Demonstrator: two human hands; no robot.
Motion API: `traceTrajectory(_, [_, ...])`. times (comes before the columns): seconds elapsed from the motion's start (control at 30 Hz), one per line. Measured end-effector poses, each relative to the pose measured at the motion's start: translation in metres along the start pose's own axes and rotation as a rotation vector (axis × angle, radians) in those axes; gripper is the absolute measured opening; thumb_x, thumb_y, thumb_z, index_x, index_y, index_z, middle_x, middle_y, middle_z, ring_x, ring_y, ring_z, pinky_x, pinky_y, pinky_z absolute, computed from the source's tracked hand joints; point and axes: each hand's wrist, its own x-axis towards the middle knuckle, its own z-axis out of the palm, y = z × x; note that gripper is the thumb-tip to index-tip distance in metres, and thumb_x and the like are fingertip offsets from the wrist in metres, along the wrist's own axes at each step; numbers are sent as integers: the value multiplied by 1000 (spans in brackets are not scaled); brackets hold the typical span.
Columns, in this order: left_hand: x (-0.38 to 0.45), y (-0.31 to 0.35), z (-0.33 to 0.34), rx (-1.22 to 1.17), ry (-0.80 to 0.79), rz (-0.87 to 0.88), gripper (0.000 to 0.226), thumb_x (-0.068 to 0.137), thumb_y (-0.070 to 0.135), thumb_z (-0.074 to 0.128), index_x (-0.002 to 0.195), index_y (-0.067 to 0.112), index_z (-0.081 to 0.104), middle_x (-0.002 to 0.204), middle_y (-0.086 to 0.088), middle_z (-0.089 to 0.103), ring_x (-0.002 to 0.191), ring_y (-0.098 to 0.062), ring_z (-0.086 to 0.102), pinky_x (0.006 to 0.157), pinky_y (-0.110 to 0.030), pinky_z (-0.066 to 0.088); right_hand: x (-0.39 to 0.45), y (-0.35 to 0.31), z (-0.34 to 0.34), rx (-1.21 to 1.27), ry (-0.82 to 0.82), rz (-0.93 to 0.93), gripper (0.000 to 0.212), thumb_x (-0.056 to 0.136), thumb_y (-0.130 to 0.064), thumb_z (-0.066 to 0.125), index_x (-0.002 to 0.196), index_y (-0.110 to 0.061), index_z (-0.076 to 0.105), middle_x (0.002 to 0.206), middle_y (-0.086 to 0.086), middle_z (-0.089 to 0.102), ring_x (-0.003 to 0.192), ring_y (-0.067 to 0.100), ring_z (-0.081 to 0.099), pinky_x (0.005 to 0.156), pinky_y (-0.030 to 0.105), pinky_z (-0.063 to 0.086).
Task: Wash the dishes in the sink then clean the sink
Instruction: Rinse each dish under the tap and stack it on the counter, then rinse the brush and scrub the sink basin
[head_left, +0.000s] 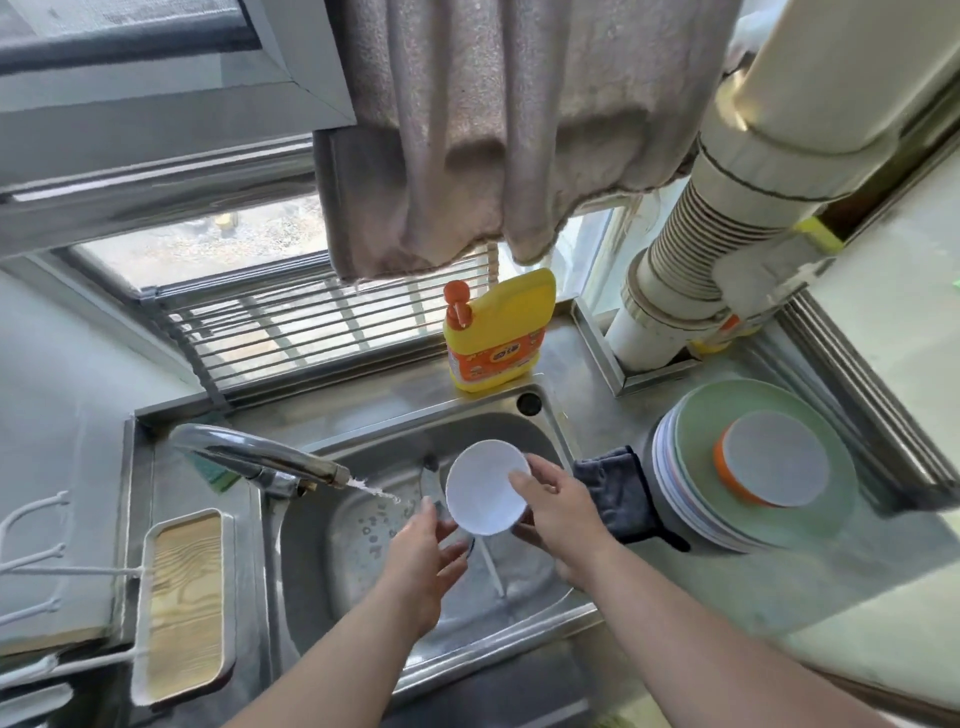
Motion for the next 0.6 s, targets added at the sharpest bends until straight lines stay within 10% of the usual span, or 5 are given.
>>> traceTrajectory(0.33, [-81,28,176,208,-513,293,34,109,45,48,130,24,64,121,-14,71,101,-26,68,84,-37,57,-58,-88,-156,-166,368,-365,24,107,-44,48,108,-43,72,101,-13,71,102,16,66,85,42,60])
traceTrajectory(0.6, [-70,-13,285,991,-458,536,25,105,43,53,124,31,61,104,7,68,99,-19,64,95,-41,56,-49,-76,-268,-715,641,-318,34,110,-37,36,82,-26,53,78,-4,59,83,30,58,70,38,39])
